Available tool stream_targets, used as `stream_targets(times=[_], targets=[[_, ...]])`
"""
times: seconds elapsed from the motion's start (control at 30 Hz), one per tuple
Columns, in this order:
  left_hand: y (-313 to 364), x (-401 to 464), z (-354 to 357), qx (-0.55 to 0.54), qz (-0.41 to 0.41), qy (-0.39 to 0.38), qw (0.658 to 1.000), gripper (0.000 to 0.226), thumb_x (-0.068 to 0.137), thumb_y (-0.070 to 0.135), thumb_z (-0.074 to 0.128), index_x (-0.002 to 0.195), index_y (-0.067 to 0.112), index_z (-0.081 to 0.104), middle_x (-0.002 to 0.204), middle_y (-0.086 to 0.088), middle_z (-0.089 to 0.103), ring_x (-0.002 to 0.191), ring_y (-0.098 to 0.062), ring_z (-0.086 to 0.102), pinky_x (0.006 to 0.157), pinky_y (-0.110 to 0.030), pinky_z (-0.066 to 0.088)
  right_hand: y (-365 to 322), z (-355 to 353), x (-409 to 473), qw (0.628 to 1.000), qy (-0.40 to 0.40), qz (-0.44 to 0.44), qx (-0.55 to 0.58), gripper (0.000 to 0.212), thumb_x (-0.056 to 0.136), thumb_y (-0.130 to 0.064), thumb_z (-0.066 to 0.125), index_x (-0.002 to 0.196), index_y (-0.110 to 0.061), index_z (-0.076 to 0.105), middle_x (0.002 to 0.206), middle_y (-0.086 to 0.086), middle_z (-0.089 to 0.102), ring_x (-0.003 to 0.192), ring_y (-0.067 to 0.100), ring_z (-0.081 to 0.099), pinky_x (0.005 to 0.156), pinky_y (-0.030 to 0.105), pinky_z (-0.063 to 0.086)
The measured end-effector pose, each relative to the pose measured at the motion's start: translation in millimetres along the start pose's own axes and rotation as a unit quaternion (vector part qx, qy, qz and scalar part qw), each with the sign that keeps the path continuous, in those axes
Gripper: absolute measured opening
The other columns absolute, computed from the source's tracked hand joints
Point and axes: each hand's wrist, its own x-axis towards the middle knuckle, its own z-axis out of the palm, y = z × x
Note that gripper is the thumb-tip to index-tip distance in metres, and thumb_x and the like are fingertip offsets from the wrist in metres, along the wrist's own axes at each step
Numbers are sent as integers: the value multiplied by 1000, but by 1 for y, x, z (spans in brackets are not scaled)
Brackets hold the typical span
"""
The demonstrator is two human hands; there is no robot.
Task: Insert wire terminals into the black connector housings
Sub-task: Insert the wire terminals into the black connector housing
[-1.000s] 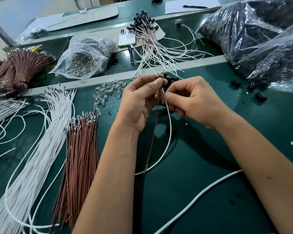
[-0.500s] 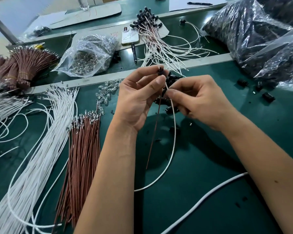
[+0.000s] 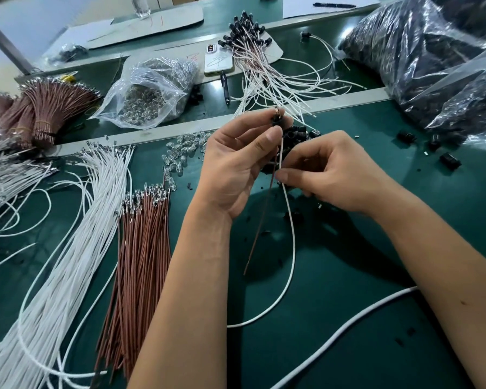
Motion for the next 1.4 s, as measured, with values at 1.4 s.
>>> stream_targets(times=[1.4], targets=[[14,-1,-1,115,-30,107,987,12,88,1,71,81,9,76,81,-13,76,69,-23,73,65,-28,60,10,-3,6,993,62,-85,-54,4,91,-12,80,89,-15,82,65,-15,65,56,3,55,59,18,42]])
